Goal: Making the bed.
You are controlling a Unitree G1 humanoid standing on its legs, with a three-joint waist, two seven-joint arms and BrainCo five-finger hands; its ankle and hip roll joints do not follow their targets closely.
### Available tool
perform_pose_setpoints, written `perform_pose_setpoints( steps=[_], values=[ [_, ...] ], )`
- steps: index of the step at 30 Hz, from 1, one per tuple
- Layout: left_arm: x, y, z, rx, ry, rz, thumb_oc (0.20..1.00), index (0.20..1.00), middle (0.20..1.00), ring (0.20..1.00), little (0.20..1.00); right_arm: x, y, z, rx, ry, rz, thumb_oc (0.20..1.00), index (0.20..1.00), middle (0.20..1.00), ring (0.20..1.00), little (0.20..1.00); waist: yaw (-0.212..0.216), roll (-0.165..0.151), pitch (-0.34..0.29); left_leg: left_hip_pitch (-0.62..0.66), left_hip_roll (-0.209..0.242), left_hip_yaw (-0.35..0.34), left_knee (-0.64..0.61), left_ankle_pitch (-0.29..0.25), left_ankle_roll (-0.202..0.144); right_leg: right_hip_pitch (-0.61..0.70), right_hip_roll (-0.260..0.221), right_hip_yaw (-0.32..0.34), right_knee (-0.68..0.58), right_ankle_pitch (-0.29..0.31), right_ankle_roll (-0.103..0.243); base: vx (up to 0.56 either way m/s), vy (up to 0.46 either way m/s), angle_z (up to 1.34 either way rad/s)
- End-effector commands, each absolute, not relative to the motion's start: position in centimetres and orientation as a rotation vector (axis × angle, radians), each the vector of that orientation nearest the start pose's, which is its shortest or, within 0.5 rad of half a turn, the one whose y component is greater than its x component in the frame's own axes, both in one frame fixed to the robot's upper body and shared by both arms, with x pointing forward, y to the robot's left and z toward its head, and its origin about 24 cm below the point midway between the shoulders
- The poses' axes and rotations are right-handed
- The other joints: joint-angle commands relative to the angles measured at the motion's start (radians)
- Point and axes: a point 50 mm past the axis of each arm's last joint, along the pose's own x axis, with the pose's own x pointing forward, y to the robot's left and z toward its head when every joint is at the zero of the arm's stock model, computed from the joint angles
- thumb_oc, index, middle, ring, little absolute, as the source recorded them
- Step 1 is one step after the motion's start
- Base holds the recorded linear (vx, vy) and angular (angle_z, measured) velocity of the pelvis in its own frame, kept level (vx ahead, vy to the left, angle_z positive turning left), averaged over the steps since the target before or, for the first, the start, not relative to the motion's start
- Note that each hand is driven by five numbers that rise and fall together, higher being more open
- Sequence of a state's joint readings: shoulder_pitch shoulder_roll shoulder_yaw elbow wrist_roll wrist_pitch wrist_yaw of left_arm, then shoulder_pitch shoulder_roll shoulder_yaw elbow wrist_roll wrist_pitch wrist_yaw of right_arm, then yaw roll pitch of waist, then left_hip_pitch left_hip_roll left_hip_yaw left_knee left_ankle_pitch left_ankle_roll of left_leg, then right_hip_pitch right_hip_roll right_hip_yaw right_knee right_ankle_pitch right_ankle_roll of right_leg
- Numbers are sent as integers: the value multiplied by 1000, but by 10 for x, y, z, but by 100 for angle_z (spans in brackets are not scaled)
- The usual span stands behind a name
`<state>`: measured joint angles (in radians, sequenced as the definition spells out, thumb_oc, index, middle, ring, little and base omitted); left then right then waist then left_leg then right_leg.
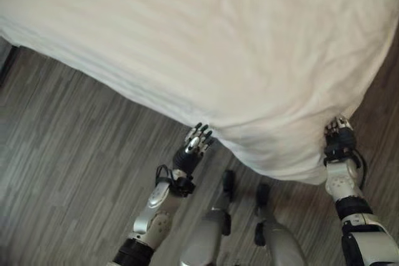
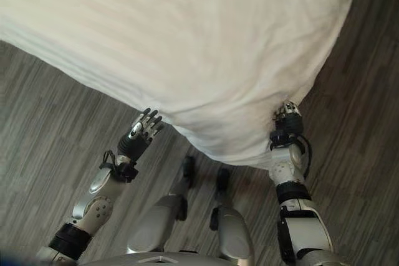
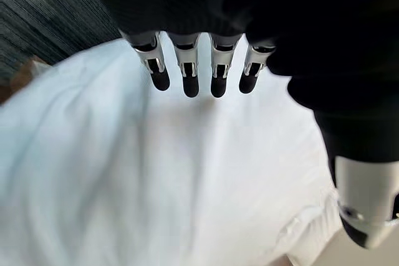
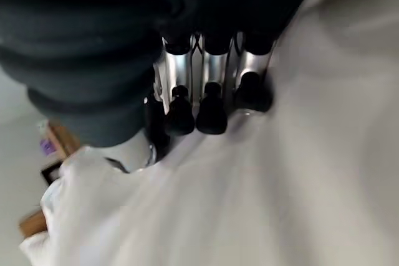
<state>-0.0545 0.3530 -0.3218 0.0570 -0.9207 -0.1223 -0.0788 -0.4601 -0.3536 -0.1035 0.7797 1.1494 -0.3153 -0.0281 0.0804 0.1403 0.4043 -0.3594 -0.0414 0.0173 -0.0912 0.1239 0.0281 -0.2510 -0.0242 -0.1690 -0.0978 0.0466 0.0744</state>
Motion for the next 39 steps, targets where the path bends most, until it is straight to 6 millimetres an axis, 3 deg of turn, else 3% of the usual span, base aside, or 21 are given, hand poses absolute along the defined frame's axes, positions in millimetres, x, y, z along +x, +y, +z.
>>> perform_pose_setpoints(
  steps=[1, 4, 7, 8, 10, 12, 14, 16, 17, 20, 23, 24, 25, 29, 32, 33, 35, 39],
  values=[
    [258, 136, 54, -587, -30, -313, 1000, 1000, 1000, 1000, 1000, 310, -279, 20, 831, -49, -534, 200, 200, 200, 200, 200, 13, -2, -11, 23, 7, 0, 4, -17, -67, -98, -57, 23, 11, 114, 69, -45, 39, -6],
    [259, 134, 51, -578, -22, -316, 1000, 1000, 1000, 1000, 1000, 287, -290, -15, 780, 101, -635, 200, 200, 200, 200, 200, 6, 16, -1, 5, 5, 7, 4, -10, -66, -120, -58, 29, 11, 125, 69, -21, 28, -5],
    [260, 134, 49, -557, -21, -313, 1000, 1000, 1000, 1000, 1000, 270, -298, -32, 737, 177, -683, 200, 200, 200, 200, 200, -4, 21, 2, 1, 5, 12, 4, -10, -66, -125, -57, 35, 11, 127, 69, 9, 33, -5],
    [261, 134, 51, -548, -32, -317, 1000, 1000, 1000, 1000, 1000, 247, -312, -47, 726, 228, -754, 200, 200, 200, 200, 200, -18, 21, 2, 5, 5, 19, 4, -13, -67, -124, -56, 40, 11, 125, 69, 28, 38, -8],
    [262, 136, 56, -546, -56, -321, 1000, 1000, 1000, 1000, 1000, 227, -329, -52, 714, 224, -827, 200, 200, 200, 200, 200, -38, 14, -2, 11, 6, 25, 4, -18, -67, -118, -54, 45, 11, 121, 69, 31, 21, -10],
    [266, 137, 61, -554, -79, -315, 1000, 1000, 1000, 1000, 1000, 218, -343, -46, 713, 168, -862, 200, 200, 200, 200, 200, -62, 1, -11, 23, 7, 28, 4, -26, -68, -109, -53, 48, 11, 116, 69, 15, 11, -10],
    [265, 137, 61, -554, -78, -316, 1000, 1000, 1000, 1000, 1000, 217, -343, -47, 713, 168, -863, 200, 200, 200, 200, 200, -62, 1, -10, 24, 7, 28, 4, -27, -68, -107, -53, 48, 11, 116, 69, 3, 3, -12],
    [267, 144, 66, -553, -105, -295, 1000, 1000, 1000, 1000, 1000, 226, -354, -17, 669, 20, -802, 200, 200, 200, 200, 200, -84, -21, -23, 36, 10, 34, 4, -33, -70, -99, -51, 50, 11, 115, 69, -8, -15, -10],
    [266, 149, 66, -550, -110, -283, 1000, 1000, 1000, 1000, 1000, 241, -350, 10, 592, -70, -685, 200, 200, 200, 200, 200, -93, -36, -30, 42, 12, 37, 4, -33, -71, -92, -51, 51, 11, 117, 69, -33, -38, -13],
    [262, 154, 67, -560, -117, -289, 1000, 1000, 1000, 1000, 1000, 267, -315, 58, 643, -277, -357, 200, 200, 200, 200, 200, -98, -57, -36, 53, 13, 38, 4, -33, -73, -81, -51, 50, 11, 118, 67, -43, -34, -10],
    [251, 163, 60, -572, -91, -273, 1000, 1000, 1000, 1000, 1000, 274, -241, 124, 678, -480, 156, 200, 200, 200, 200, 200, -91, -78, -50, 61, 15, 39, 4, -29, -76, -71, -50, 44, 11, 118, 66, -25, -21, 1],
    [251, 163, 60, -572, -91, -273, 1000, 1000, 1000, 1000, 1000, 274, -241, 124, 678, -480, 156, 200, 200, 200, 200, 200, -91, -78, -50, 60, 14, 39, 4, -29, -76, -72, -50, 43, 11, 118, 66, -33, -18, 1],
    [249, 162, 54, -579, -67, -266, 1000, 1000, 1000, 1000, 1000, 274, -210, 142, 759, -530, 331, 200, 200, 200, 200, 200, -80, -77, -55, 71, 17, 38, 4, -31, -77, -61, -48, 41, 11, 114, 63, -28, -11, 7],
    [245, 161, 52, -582, -59, -266, 1000, 1000, 1000, 1000, 1000, 265, -145, 145, 915, -449, 641, 200, 200, 200, 200, 200, -59, -74, -68, 70, 17, 33, 4, -21, -79, -57, -47, 35, 11, 113, 62, -22, -12, 7],
    [245, 158, 51, -587, -64, -280, 1000, 1000, 1000, 1000, 1000, 262, -116, 112, 920, -219, 746, 200, 200, 200, 200, 200, -39, -71, -70, 67, 19, 26, 4, -15, -80, -57, -44, 26, 11, 110, 61, -22, -18, 2],
    [245, 158, 51, -587, -64, -280, 1000, 1000, 1000, 1000, 1000, 262, -116, 112, 920, -219, 746, 200, 200, 200, 200, 200, -40, -71, -70, 67, 19, 26, 4, -16, -80, -57, -44, 25, 11, 110, 61, -28, -23, 8],
    [246, 155, 51, -592, -66, -294, 1000, 1000, 1000, 1000, 1000, 265, -112, 93, 946, -145, 726, 200, 200, 200, 200, 200, -31, -67, -65, 62, 18, 21, 4, -11, -80, -60, -42, 20, 11, 110, 61, -22, -13, 17],
    [248, 156, 50, -585, -66, -285, 1000, 1000, 1000, 1000, 1000, 270, -117, 86, 914, -121, 683, 200, 200, 200, 200, 200, -27, -65, -60, 57, 19, 17, 4, -7, -83, -65, -41, 17, 11, 111, 59, -7, -4, 6]
  ],
)
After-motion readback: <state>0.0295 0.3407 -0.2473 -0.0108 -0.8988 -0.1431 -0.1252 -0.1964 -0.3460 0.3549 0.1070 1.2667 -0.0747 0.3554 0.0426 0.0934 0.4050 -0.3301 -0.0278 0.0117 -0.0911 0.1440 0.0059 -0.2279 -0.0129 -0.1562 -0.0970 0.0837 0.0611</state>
